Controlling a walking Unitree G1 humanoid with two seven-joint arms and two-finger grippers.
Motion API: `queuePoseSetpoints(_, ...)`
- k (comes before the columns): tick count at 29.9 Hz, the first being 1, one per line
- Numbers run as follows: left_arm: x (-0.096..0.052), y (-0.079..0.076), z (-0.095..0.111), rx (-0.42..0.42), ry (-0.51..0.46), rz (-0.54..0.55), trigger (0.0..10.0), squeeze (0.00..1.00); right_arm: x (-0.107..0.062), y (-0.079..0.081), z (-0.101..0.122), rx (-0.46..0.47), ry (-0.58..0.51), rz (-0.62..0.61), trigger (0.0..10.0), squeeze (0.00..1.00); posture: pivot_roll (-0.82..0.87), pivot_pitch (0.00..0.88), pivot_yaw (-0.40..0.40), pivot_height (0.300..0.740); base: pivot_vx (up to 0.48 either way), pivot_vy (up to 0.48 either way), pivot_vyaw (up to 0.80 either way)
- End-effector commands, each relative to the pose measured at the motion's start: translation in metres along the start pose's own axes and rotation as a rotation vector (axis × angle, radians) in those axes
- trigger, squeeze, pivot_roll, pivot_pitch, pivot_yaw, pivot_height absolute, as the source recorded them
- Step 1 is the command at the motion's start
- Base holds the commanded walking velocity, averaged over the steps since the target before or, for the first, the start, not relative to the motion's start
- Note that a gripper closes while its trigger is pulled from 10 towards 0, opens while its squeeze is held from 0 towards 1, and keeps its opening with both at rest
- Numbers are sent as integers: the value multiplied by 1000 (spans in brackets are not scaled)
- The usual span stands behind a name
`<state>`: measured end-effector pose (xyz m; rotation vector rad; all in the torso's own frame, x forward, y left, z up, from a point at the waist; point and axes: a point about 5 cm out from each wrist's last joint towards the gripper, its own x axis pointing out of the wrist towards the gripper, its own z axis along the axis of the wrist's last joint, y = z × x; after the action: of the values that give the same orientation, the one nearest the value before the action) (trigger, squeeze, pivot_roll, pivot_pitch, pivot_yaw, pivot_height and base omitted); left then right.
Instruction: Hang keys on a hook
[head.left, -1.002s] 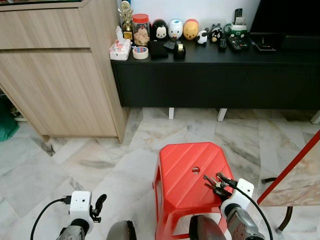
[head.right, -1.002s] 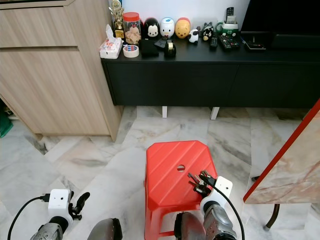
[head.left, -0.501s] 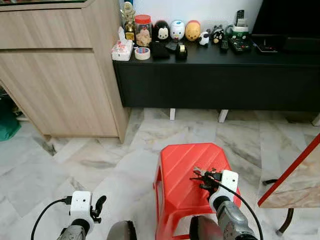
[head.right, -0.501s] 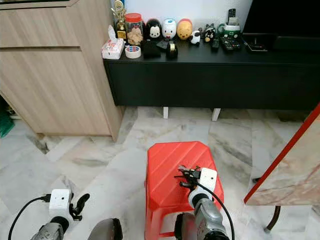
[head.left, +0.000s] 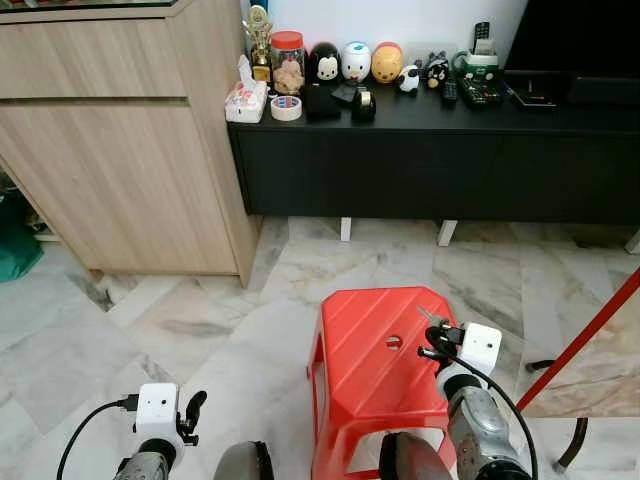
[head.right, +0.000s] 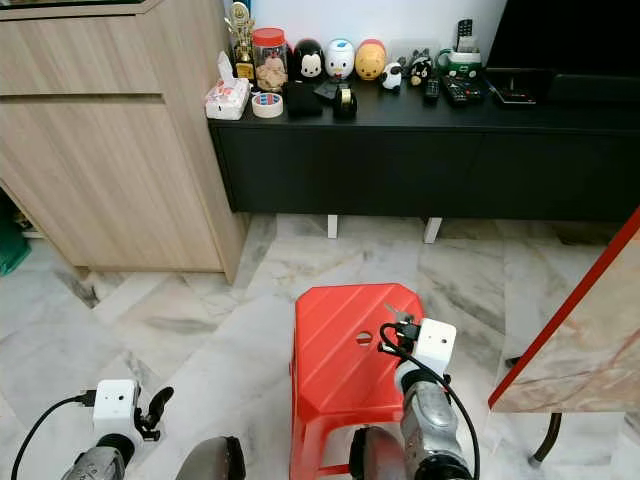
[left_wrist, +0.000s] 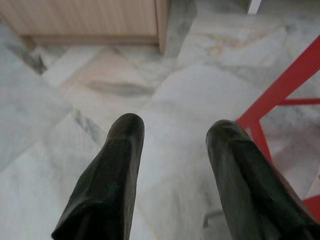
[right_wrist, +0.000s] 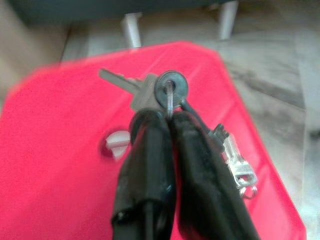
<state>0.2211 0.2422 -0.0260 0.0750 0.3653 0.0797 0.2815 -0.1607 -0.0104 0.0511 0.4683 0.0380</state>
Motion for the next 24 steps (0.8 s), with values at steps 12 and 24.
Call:
queuePoseSetpoints(12,1,-15,23,16,-161,-14,10000,0,19,-1,81,-313,-129,51,10000,0,57,11,-37,608,0,0,0)
queuePoseSetpoints(24,-5,-22,32,11,-184,-17,10000,0,11,7,60,-52,-104,20,10000,0,61,19,-38,663,0,0,0)
